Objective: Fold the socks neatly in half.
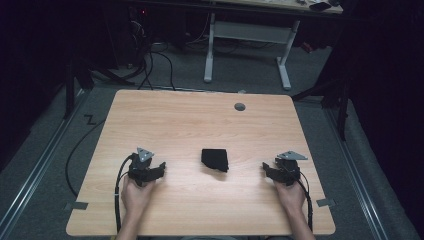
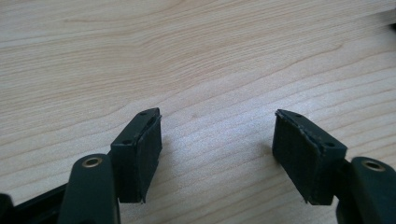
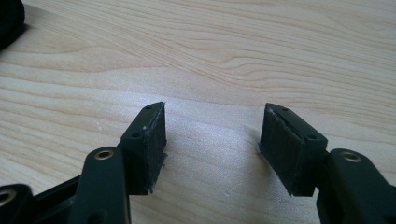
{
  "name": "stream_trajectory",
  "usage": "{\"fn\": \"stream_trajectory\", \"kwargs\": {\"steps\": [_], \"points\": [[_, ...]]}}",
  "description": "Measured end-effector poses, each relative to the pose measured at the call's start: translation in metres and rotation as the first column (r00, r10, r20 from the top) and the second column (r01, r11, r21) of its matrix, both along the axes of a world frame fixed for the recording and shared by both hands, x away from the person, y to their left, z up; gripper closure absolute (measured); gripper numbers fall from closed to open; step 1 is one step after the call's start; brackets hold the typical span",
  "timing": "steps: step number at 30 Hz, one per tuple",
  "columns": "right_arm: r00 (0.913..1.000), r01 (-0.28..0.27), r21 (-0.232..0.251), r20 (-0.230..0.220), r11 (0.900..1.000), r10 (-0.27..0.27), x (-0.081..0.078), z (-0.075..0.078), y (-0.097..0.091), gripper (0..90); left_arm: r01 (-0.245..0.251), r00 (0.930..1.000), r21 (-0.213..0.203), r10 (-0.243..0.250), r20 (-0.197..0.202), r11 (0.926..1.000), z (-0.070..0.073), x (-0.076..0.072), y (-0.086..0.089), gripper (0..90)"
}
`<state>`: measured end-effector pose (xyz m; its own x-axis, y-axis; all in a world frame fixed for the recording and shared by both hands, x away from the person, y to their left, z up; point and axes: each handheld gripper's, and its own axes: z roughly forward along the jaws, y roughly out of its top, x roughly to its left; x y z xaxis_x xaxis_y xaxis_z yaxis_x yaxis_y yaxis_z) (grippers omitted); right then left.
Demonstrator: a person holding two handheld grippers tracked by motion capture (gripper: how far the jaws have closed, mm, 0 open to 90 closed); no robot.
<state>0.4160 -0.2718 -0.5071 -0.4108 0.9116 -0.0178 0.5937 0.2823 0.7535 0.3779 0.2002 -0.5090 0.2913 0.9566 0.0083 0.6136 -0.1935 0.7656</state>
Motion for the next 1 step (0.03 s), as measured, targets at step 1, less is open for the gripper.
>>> {"fn": "stream_trajectory", "kwargs": {"steps": [1], "points": [[1.0, 0.0, 0.0, 0.0, 1.0, 0.0, 0.0, 0.0, 0.0, 40.5, 0.001, 1.0, 0.0, -0.001, 0.0, 1.0, 0.0, 0.0, 0.0, 33.0]]}}
